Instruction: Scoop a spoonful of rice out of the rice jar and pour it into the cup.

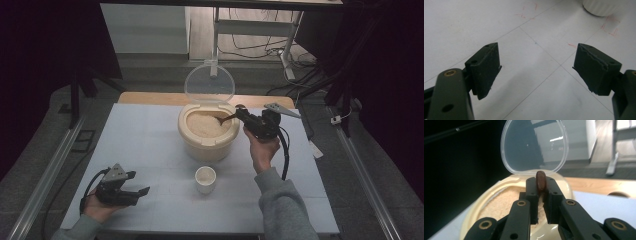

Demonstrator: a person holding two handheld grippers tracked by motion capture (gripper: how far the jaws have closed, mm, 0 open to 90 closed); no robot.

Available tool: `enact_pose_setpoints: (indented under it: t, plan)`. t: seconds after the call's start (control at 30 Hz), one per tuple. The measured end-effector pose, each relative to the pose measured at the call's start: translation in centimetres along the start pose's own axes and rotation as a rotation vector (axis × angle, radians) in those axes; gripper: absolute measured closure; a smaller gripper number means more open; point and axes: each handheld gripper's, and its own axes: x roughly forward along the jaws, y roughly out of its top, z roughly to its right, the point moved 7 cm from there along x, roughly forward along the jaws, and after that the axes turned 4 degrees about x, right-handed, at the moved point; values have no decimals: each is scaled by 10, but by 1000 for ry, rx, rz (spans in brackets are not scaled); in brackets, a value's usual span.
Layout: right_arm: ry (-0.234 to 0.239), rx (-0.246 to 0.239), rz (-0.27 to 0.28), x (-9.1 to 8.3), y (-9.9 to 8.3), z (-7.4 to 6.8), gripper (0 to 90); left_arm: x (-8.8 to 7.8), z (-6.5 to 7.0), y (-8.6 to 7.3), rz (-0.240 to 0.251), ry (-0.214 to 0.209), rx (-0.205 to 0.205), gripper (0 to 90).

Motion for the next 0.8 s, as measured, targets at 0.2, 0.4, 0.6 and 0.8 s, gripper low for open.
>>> enact_pose_setpoints:
  t: [0.2,0.4,0.6,0.8]
  plan:
    - [4,76,-4,0,-1,2,822,0,0,0,-1,-1,2,206]
    - [44,214,-4,-1,-2,7,826,0,-1,0,0,1,0,206]
    - [56,294,1,-3,-5,13,826,-1,0,0,1,3,6,205]
    - [64,359,19,-7,-3,18,827,-1,0,0,2,6,4,205]
